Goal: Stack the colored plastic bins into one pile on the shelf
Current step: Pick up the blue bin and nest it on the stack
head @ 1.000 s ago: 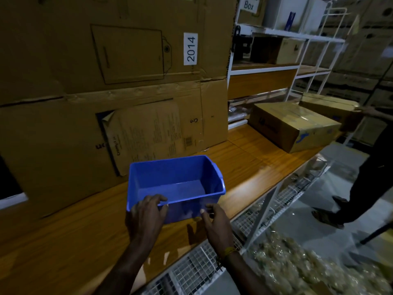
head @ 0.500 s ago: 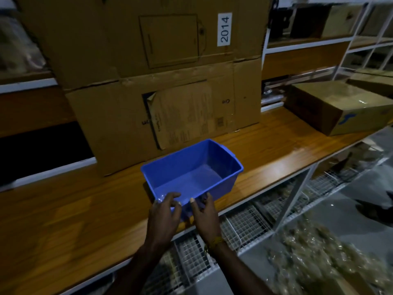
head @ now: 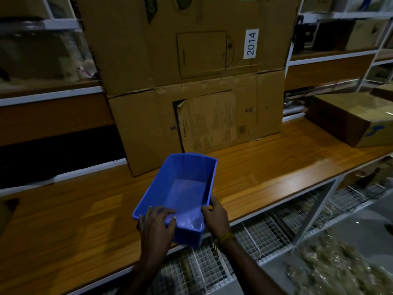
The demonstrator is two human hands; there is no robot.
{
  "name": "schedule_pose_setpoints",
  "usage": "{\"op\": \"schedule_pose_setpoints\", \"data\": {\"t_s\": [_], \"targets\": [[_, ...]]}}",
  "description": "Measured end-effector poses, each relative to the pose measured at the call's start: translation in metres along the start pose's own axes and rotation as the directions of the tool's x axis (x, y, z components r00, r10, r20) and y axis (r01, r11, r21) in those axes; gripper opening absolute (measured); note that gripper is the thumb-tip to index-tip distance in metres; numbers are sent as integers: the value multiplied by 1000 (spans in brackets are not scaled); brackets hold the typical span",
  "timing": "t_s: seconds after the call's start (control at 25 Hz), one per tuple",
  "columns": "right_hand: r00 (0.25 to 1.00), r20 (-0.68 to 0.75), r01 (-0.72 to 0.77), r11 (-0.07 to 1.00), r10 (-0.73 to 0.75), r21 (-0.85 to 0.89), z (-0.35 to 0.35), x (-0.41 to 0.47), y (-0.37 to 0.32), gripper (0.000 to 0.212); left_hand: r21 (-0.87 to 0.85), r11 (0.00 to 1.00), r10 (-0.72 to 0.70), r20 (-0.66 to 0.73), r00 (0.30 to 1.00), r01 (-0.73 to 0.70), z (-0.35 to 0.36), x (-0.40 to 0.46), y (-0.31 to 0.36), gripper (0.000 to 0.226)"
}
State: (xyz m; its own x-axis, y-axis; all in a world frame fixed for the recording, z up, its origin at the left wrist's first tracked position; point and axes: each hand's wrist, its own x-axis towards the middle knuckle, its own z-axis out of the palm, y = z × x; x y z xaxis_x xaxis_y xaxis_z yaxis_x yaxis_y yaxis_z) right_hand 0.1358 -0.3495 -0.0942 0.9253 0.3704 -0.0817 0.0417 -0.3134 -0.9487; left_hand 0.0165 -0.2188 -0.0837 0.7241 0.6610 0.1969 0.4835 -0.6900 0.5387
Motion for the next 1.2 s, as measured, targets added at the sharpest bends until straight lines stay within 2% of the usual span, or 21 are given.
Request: {"op": "schedule_pose_setpoints", "data": {"t_s": [0.12,0.24,0.36,0.48,0.64,0.88,1.08,1.2], "targets": [[1000,-16,13,998,-12,57,20,-1,-8,32,15,992,-122,-20,992,122,-25,4,-35,26],[993,-119,20,994,-7,111,44,-12,-16,25,-167,962,-216,12,976,214,-53,4,-59,31],[972,-232,9,976,43,219,66,-26,-21,25,-297,940,-183,-14,983,171,-71,5,-83,27],[959,-284,91,939,7,333,77,-38,-28,28,-467,874,-200,-96,975,133,-89,9,-95,23],[948,-308,216,877,-82,430,89,-51,-57,52,-648,761,-172,-229,958,-18,-118,14,-97,21],[917,-344,340,850,-203,404,113,-66,-102,39,-633,748,-85,-390,917,-199,-151,34,-110,26],[918,-345,335,844,-193,420,144,-73,-103,33,-600,768,-44,-397,917,-223,-163,39,-140,22],[946,-295,268,840,-136,472,162,-77,-90,33,-528,835,-49,-345,937,-151,-153,37,-167,16]]}}
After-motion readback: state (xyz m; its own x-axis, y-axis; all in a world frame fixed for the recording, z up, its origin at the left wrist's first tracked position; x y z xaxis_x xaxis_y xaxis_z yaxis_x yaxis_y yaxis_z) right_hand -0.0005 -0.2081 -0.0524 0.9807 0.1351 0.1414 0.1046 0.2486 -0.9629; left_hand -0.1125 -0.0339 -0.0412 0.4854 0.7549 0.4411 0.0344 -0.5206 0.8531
